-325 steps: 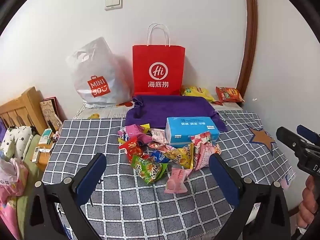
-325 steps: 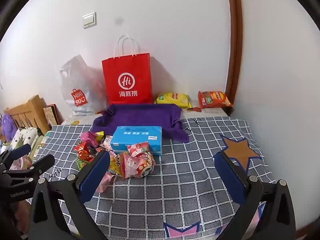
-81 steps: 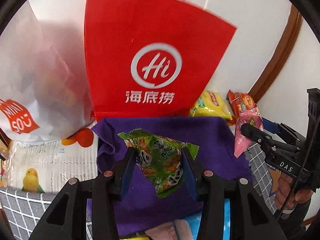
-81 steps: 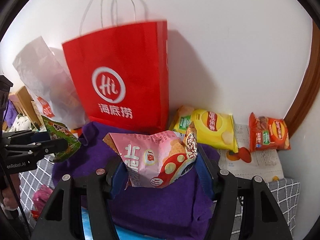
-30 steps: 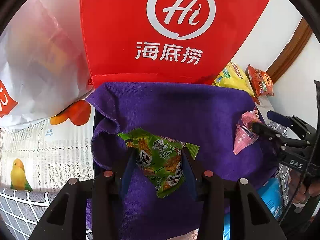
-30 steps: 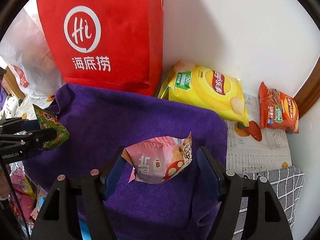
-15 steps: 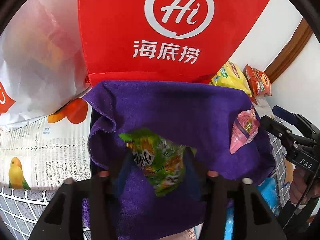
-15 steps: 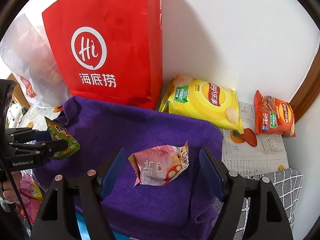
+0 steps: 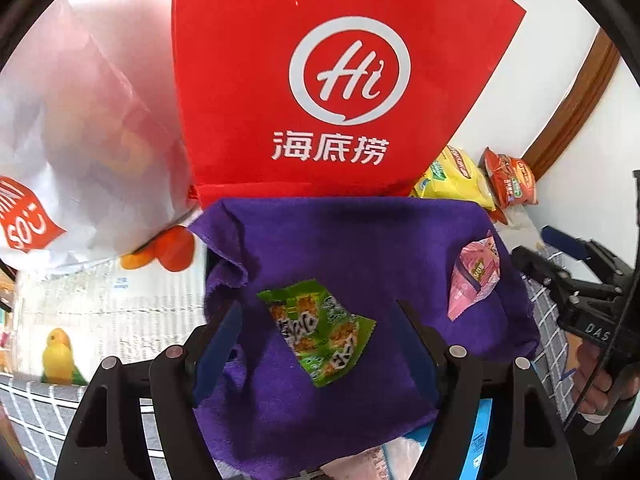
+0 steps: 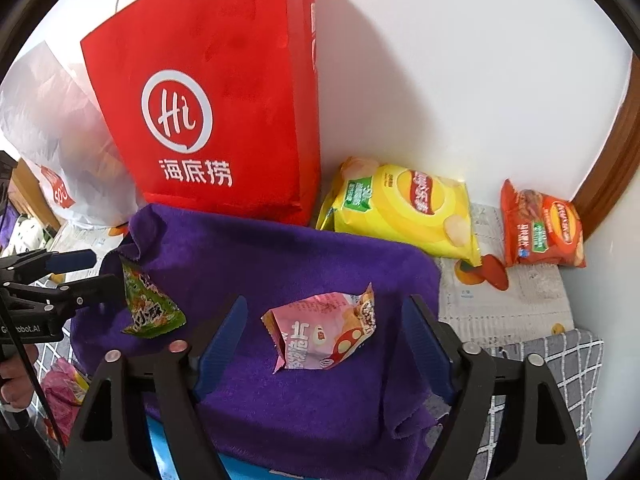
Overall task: Organize snacks
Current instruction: 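Open both grippers to drop the packets onto the purple towel, then move both grippers back to the snack pile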
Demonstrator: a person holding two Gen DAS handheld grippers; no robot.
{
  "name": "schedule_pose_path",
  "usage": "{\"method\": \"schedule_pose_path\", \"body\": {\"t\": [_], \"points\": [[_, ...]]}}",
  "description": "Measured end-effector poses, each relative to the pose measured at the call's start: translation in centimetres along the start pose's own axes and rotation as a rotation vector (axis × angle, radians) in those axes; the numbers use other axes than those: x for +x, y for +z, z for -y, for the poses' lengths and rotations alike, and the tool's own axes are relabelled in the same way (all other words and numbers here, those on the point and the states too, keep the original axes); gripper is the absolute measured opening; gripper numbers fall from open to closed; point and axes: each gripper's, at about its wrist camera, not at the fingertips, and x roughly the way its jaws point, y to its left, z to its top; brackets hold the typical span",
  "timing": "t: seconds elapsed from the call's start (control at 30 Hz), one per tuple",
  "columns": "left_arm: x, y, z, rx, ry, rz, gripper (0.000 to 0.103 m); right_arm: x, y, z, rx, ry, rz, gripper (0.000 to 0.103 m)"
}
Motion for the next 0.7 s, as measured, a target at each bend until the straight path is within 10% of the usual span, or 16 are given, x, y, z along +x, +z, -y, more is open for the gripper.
{"method": "schedule_pose_path", "body": {"t": [0.7], "points": [[-9.8,-0.5,3.3,0.082,-0.015,0.119,0.075,-13.0,-4.7,-1.9,0.025,-0.063,0.172,0.082]]}}
